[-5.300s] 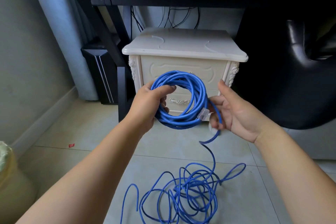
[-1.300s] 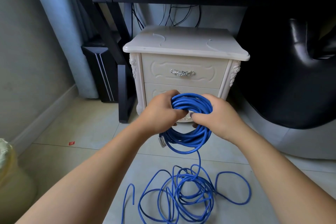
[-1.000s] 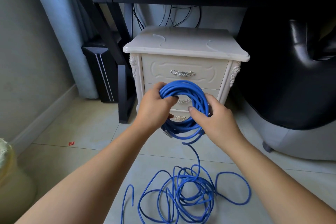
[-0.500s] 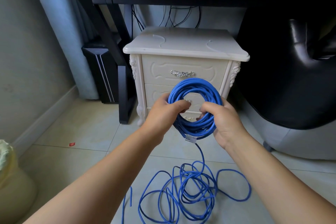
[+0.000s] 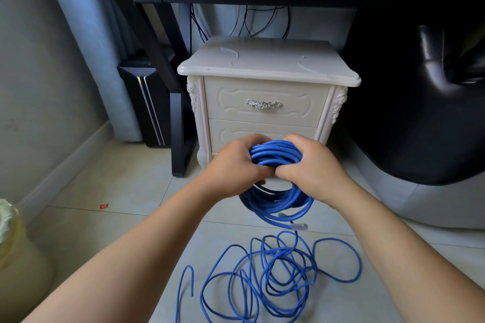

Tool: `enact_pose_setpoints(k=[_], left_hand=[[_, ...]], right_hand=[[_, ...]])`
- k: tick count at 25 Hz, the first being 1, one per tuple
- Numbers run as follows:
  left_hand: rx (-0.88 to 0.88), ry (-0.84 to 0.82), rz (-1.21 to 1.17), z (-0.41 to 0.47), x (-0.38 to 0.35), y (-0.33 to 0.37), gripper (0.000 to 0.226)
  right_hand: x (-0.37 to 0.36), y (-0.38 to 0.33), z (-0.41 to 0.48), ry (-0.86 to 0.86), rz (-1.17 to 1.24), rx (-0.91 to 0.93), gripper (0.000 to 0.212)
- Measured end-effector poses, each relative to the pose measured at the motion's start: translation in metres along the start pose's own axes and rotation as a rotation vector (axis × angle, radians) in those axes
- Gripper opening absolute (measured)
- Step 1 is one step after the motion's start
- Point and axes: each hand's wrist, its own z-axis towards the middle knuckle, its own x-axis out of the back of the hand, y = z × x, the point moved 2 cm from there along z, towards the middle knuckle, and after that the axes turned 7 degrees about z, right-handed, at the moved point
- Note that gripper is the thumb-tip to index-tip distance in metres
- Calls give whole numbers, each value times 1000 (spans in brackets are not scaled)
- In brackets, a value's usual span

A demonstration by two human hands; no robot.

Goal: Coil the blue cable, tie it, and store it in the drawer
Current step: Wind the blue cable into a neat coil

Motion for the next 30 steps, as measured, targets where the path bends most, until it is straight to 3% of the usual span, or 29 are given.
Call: enact_pose_setpoints(k=[3, 6, 9, 13, 16, 18, 24, 30], left_hand=[[24, 58, -56, 2, -1, 0, 11], [124, 100, -247, 8, -1, -7, 7], [303, 231, -538, 14, 3, -18, 8], [463, 361, -706, 15, 3, -24, 10], [499, 444, -831, 13, -2, -20, 9], [521, 473, -840, 9, -6, -15, 10], [481, 416, -707, -3, -31, -3, 15], [387, 85, -768, 2, -15, -2, 18]], right_hand=[[0, 5, 0, -8, 231, -67, 30], [0, 14, 1, -75, 609, -230, 39], [-4, 17, -1, -168, 916, -326, 64], [-10, 21, 1, -265, 1011, -240, 99], [-12, 21, -1, -342, 954, -221, 111], [-17, 19, -3, -270, 923, -242, 99], [-20, 26, 3, 180, 972, -256, 22], [1, 23, 6, 173, 870, -208, 25]])
